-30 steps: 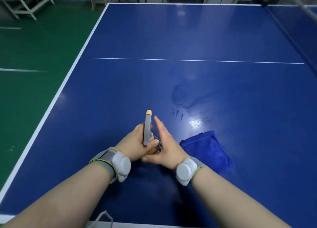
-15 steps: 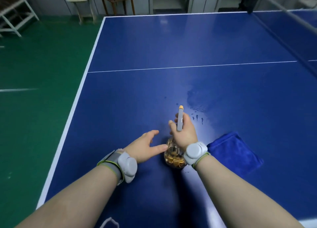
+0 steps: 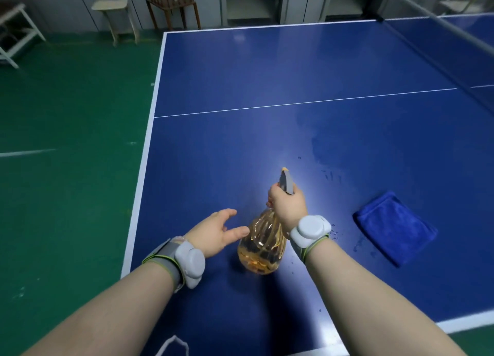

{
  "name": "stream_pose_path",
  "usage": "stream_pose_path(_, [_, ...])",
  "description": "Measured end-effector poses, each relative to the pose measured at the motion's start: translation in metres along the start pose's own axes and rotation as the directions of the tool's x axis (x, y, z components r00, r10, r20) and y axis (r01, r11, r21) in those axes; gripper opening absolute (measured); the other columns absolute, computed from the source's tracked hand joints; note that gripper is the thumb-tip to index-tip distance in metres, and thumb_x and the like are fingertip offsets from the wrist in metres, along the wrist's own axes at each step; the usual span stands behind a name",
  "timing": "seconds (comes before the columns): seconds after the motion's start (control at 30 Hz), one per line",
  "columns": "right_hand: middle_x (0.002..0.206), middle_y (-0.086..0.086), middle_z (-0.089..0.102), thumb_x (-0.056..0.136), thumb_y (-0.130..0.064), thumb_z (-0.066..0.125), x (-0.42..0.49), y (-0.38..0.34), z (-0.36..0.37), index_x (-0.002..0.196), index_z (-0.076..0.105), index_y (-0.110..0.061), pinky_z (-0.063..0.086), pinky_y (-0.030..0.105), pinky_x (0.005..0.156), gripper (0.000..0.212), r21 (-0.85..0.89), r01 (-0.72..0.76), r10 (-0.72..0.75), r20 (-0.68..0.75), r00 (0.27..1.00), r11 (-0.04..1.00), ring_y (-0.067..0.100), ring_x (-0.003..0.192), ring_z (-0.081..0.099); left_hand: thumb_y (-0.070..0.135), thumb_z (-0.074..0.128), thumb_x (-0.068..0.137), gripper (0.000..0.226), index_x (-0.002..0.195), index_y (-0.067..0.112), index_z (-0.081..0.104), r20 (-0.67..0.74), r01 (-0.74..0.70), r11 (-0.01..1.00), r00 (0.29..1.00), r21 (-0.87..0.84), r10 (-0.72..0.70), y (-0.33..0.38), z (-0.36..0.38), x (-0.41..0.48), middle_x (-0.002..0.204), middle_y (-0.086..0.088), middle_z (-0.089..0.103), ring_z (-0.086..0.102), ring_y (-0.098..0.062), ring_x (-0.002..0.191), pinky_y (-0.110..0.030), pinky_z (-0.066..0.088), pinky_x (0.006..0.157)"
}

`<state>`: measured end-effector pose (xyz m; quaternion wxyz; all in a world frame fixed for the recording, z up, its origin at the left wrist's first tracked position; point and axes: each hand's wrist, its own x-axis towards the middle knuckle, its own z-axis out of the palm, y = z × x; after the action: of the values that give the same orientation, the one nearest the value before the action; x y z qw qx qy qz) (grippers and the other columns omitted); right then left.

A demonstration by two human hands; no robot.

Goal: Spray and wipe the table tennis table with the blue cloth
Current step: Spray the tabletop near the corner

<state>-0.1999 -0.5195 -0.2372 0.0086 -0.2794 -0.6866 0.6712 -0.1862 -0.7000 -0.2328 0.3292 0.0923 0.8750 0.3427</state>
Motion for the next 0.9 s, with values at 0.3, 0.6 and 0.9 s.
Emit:
stream_pose_path(0.3, [0.074, 0.002, 0.051, 0.057, -0.022, 0.058, -0.062, 0.008, 0.041, 0.091, 0.056, -0.017, 0.039, 0.025, 0.056, 0.034, -0.142, -0.146, 0.190, 0.383, 0.904, 0.979, 0.016, 0.061, 0.047, 0.049, 0.030, 0.097, 0.054, 0.133, 0.014, 0.049, -0.180, 0.020, 0.995, 0.983, -0.100, -0.037, -0.031, -0.011, -0.030, 0.130, -0.004, 0.056, 0.054, -0.020, 0.119, -0.031, 0.037, 0.104])
stream_pose_path(0.6, [0.072, 0.001, 0.047, 0.060, -0.018, 0.058, -0.096, 0.031, 0.037, 0.091, 0.054, -0.017, 0.036, 0.026, 0.054, 0.031, -0.029, -0.210, 0.209, 0.309, 0.928, 0.977, 0.014, 0.056, 0.042, 0.061, 0.022, 0.093, 0.065, 0.102, 0.015, 0.066, -0.196, 0.146, 0.978, 0.965, -0.148, -0.174, -0.057, -0.008, -0.036, 0.106, -0.003, 0.068, 0.064, -0.024, 0.097, -0.038, 0.043, 0.098])
stream_pose_path(0.9, [0.067, 0.005, 0.042, 0.085, 0.006, 0.055, -0.108, 0.039, -0.060, 0.091, 0.055, -0.011, 0.032, 0.024, 0.048, 0.018, 0.218, -0.261, 0.282, -0.067, 0.957, 0.940, 0.017, 0.051, 0.038, 0.058, 0.025, 0.095, 0.064, 0.108, 0.011, 0.067, -0.004, 0.066, 0.994, 0.998, -0.082, -0.066, -0.017, 0.047, -0.037, 0.106, -0.003, 0.069, 0.066, -0.021, 0.096, -0.030, 0.044, 0.095])
